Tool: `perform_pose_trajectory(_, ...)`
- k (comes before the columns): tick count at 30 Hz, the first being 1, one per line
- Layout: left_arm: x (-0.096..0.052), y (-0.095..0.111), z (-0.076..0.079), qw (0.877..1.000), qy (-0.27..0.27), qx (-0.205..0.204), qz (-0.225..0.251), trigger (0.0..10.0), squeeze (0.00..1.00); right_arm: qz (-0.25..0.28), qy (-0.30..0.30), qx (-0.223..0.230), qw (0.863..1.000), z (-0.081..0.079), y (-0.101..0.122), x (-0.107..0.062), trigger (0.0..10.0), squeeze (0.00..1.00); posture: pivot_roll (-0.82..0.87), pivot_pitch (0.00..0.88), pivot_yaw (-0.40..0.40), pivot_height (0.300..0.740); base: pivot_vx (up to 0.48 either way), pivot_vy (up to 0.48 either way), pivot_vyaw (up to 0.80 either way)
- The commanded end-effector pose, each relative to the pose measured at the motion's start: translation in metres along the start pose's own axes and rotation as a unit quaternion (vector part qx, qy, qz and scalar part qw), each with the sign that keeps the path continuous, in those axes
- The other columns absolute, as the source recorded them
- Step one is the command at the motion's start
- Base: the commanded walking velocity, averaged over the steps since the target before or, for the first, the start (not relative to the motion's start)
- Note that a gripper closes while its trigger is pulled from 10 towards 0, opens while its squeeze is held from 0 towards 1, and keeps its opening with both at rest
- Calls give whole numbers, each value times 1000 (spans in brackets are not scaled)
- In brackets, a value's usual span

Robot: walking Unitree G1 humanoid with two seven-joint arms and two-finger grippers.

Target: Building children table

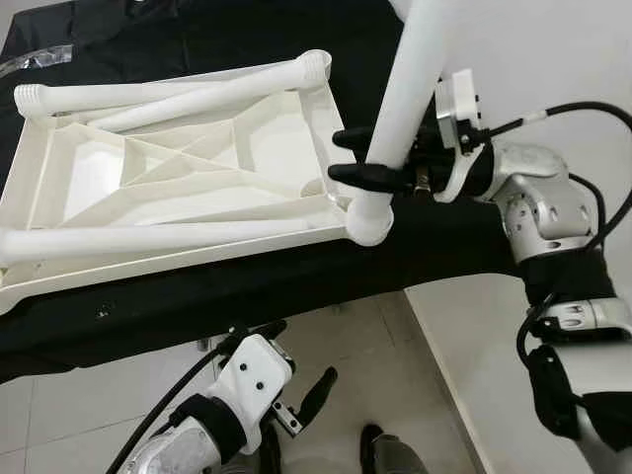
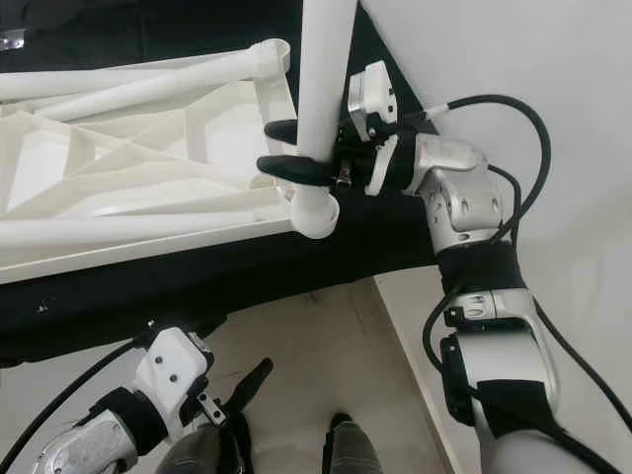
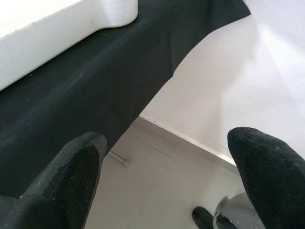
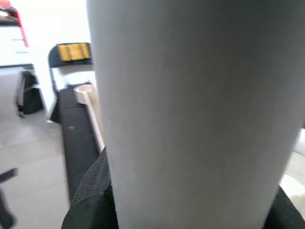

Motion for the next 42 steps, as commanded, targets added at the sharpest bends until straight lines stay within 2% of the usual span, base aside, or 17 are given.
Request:
perform_pose_trajectory(1, -1, -5, 6, 1000, -8, -9, -10, 10000, 0, -31, -17, 14, 999, 4, -17, -2, 10000, 0, 20, 325, 15, 740, 0, 0, 0)
perform_pose_trajectory(11, -3, -4, 7, 1000, -8, -10, -9, 10000, 0, -26, -16, 21, 999, 4, -14, -5, 10000, 0, 19, 337, 14, 740, 0, 0, 0)
perform_pose_trajectory(16, -4, -3, 7, 1000, -8, -10, -10, 10000, 0, -28, 27, 31, 999, -9, -20, 1, 10000, 0, 20, 341, 16, 740, 0, 0, 0)
perform_pose_trajectory(20, -4, -3, 6, 1000, -9, -10, -10, 10000, 0, -36, 34, 32, 998, -13, -24, 9, 10000, 0, 18, 341, 18, 740, 0, 0, 0)
perform_pose_trajectory(23, -4, -3, 6, 1000, -9, -10, -10, 10000, 0, -47, 23, 31, 998, -12, -29, 17, 10000, 0, 18, 341, 18, 740, 0, 0, 0)
perform_pose_trajectory(27, -3, -4, 6, 1000, -8, -11, -10, 10000, 0, -49, -34, 39, 997, 1, -33, 23, 10000, 0, 16, 341, 11, 740, 0, 0, 0)
perform_pose_trajectory(29, -2, -4, 6, 1000, -7, -10, -10, 10000, 0, -46, -67, 48, 996, 8, -36, 21, 10000, 0, 17, 341, 11, 740, 0, 0, 0)
perform_pose_trajectory(37, -2, -4, 5, 1000, -7, -10, -10, 10000, 0, -32, -137, 71, 988, 22, -39, 9, 10000, 0, 11, 342, 16, 740, 0, 0, 0)
perform_pose_trajectory(42, -3, -4, 5, 1000, -8, -11, -10, 10000, 0, -26, -156, 77, 984, 25, -40, 6, 10000, 0, 10, 341, 18, 740, 0, 0, 0)
Point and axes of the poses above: a point about 5 cm out from each wrist's last joint towards the gripper, its own x axis pointing out of the wrist towards the gripper, its own y axis along the axis of the wrist's last joint, z = x × y, the point moved 4 cm from there along x, pointing out of the wrist towards the gripper, and after that the axes turned 13 degrees about x, right-handed, at the moved point
